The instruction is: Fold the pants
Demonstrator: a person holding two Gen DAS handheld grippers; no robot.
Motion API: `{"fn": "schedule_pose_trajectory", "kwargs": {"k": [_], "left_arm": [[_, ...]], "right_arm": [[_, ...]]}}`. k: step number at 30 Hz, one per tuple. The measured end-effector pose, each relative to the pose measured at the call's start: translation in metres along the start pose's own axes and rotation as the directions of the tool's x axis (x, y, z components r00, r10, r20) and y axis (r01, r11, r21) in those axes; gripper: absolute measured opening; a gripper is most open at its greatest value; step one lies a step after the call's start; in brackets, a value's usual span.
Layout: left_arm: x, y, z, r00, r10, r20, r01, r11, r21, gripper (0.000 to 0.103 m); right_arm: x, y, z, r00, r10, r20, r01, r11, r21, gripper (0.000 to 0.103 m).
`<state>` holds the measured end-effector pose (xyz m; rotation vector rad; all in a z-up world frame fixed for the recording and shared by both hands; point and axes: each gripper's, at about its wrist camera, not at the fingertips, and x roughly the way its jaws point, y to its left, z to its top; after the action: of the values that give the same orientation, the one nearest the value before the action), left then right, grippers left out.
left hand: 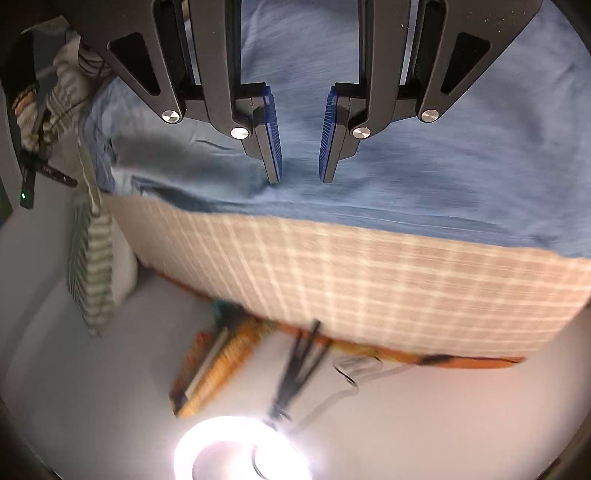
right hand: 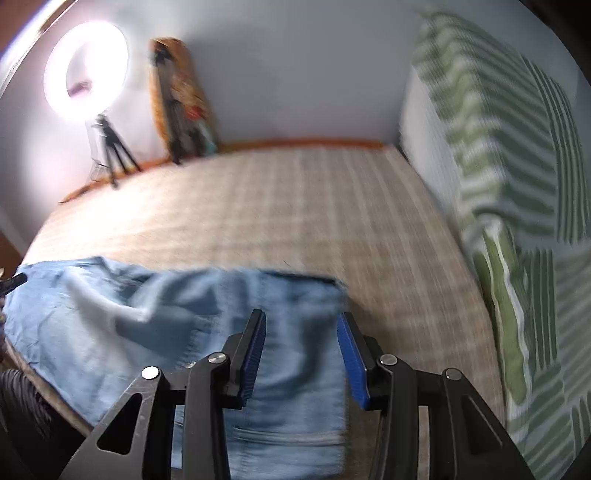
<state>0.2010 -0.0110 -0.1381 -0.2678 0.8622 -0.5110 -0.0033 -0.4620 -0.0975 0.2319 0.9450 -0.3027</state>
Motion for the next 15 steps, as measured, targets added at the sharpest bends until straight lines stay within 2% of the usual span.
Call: {"fn": "schedule_pose_trajectory", "kwargs": {"k": [4, 6, 11, 15], "left_arm": [[-0.026, 0.018, -0.009, 0.996, 0.073, 0.059, -0.072, 0.997, -0.019, 0.020], [-0.036, 0.027, -0.013, 0.993, 0.100, 0.062, -0.099, 0.995, -0.026, 0.020], [-0.060, 0.053, -0.024, 0.982, 0.178, 0.069, -0.174, 0.983, -0.052, 0.028], [-0.078, 0.084, -0.033, 0.974, 0.220, 0.059, -0.212, 0.970, -0.122, 0.028]], "right_arm": [[0.002, 0.038, 0.014, 0.995, 0.094, 0.031, -0.092, 0.992, -0.082, 0.043], [0.012, 0.061, 0.020, 0.990, 0.143, 0.023, -0.138, 0.981, -0.139, 0.041], [0.058, 0.115, 0.027, 0.974, 0.223, -0.044, -0.227, 0.937, -0.264, 0.036], [0.087, 0.149, 0.026, 0.964, 0.242, -0.112, -0.266, 0.893, -0.363, 0.035]]}}
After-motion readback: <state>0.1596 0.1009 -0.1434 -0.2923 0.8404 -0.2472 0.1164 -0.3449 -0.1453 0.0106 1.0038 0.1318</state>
